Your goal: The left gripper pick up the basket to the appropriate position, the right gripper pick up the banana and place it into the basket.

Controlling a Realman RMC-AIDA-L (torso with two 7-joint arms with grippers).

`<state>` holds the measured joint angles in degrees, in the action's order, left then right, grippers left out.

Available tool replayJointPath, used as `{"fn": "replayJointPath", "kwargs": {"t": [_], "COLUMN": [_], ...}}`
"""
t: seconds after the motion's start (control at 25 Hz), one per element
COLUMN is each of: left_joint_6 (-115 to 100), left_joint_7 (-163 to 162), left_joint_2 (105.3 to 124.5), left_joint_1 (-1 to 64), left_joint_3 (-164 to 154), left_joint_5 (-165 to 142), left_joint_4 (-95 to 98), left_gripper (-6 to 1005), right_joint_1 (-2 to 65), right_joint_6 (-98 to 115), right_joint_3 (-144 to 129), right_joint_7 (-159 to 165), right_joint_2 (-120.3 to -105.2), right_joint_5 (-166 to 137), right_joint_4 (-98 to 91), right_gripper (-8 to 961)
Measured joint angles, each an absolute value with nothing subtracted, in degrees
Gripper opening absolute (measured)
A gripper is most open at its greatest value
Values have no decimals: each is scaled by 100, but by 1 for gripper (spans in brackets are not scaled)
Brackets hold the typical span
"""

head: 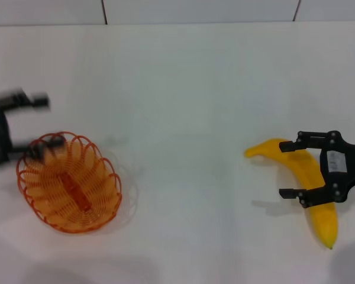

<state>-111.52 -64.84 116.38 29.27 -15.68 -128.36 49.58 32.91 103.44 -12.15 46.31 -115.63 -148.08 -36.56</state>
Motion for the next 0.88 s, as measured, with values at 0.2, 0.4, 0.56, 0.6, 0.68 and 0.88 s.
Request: {"fn": "replayJointPath", "kwargs": {"t": [0.2,0.4,0.56,0.6,0.68,0.88], "left_joint_6": [-11153,-11165,-11167,-11156,-11107,-10935], "left_joint_7": [-9178,-10693,-11026,-11046,-11004,-10561], "left_joint_2": [11413,10763,10410,10374,10371,10594], "left_joint_1": [3240,3638,3935,4052,4230,4551], "left_joint_3": [-1622,-1780,-2389,-2553,-2765,-3147], "left_joint_5": [-12525,-12935,-13481,-13739,-14212,-15058], "left_joint_4": [6145,6407,6414,6417,6420,6409], "left_gripper": [814,807,801,800,797,790], "right_joint_1": [3324,3371,3378,3379,3386,3430], "right_joint_6": [10345,10344,10345,10345,10344,10344], "right_joint_3": [-1216,-1222,-1222,-1222,-1222,-1229], "right_joint_7": [4631,4631,4633,4634,4642,4752], "right_joint_2": [-11557,-11551,-11539,-11535,-11530,-11523], "right_joint_5": [-14805,-14800,-14800,-14800,-14800,-14804], "right_joint_4": [-3656,-3656,-3656,-3656,-3656,-3659], "right_gripper": [887,886,886,886,886,886]}}
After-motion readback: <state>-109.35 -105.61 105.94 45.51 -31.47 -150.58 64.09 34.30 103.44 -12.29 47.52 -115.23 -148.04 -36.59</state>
